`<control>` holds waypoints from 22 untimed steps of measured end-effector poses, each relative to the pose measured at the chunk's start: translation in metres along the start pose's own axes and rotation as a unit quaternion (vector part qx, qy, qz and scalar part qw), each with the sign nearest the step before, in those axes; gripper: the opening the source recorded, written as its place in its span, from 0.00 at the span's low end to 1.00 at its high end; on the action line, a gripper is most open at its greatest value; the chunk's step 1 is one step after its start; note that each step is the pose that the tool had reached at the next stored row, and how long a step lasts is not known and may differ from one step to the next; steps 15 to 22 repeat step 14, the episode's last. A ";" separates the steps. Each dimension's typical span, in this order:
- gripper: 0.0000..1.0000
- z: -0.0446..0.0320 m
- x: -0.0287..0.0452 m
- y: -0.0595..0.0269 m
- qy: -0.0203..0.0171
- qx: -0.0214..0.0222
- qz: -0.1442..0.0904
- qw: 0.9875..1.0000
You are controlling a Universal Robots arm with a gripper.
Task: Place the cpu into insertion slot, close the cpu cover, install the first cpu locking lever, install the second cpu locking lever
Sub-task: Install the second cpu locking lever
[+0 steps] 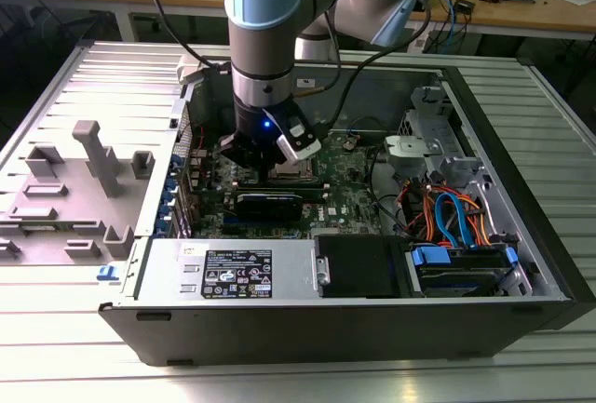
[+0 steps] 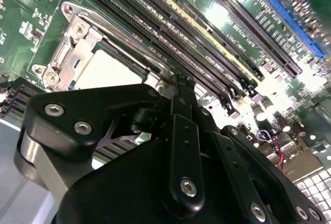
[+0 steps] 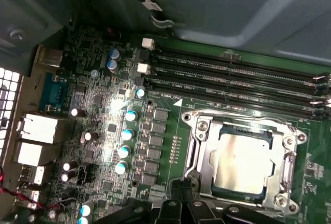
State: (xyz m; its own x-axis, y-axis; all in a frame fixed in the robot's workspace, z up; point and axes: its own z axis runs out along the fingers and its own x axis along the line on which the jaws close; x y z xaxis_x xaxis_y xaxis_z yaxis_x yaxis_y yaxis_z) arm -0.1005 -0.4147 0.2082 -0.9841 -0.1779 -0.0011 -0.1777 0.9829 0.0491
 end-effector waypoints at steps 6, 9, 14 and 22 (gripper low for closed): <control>0.11 -0.0156 0.0002 0.0009 0.000 0.000 0.000 1.000; 0.11 -0.0156 0.0002 0.0009 0.000 0.000 0.000 1.000; 0.11 -0.0158 0.0002 0.0009 0.000 0.001 0.000 1.000; 0.11 -0.0158 0.0002 0.0009 0.000 0.001 0.000 1.000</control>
